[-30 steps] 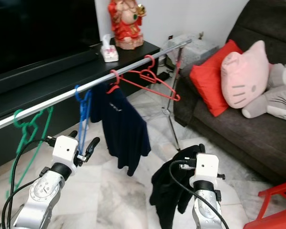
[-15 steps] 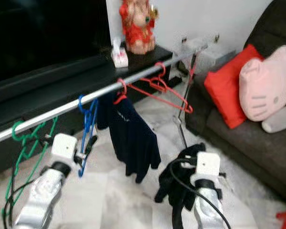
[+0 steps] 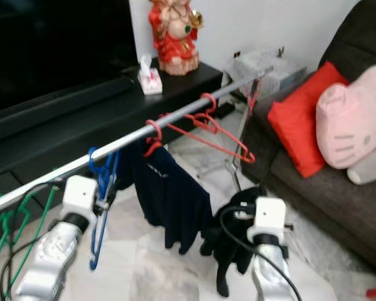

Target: Hang hanger

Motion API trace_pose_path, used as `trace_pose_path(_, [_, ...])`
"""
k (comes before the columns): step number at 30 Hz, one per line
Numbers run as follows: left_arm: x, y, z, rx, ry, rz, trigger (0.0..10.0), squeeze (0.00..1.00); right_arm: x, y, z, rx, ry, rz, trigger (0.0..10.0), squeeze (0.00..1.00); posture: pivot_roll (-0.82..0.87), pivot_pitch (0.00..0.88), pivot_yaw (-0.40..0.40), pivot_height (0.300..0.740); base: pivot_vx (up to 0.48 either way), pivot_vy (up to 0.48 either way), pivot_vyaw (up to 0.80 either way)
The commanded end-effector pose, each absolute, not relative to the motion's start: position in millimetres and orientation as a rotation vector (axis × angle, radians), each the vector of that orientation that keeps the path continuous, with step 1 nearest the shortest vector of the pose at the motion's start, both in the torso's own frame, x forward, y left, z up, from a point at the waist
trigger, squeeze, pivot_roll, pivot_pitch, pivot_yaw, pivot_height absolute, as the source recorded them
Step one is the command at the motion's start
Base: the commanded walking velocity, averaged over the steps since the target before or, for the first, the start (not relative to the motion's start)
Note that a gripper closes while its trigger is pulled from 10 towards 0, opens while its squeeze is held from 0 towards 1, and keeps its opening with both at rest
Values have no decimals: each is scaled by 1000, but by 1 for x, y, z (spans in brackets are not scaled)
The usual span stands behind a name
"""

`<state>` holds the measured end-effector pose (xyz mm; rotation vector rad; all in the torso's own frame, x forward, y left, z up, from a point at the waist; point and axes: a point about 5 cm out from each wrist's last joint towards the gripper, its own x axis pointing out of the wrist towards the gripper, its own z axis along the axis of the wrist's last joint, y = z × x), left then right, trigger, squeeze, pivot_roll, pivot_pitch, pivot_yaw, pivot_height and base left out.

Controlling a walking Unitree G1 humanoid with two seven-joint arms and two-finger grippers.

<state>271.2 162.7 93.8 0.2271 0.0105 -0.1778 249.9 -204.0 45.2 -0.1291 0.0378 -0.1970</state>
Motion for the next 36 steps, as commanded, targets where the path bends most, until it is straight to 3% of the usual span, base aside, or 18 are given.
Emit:
trace_pose_path(1, [269,171,88,262,62,-156,10000,0,253,-200,50,-116,9,-189,10000,0,-12,0,-40,740,0,0,0])
trace_pose_path(14, [278,177,86,302,179,-70,10000,0,254,-202,51,-119,9,-179,10000,0,-14,0,-50,740,0,0,0])
trace_pose_path(22, [285,157,79,295,216,-152,10000,0,257,-202,53,-123,5,-169,10000,0,-26,0,-52,740,0,0,0])
trace_pose_path(36, [308,148,74,321,284,-81,10000,0,257,-202,54,-118,-1,-168,10000,0,-55,0,-37,740,0,0,0])
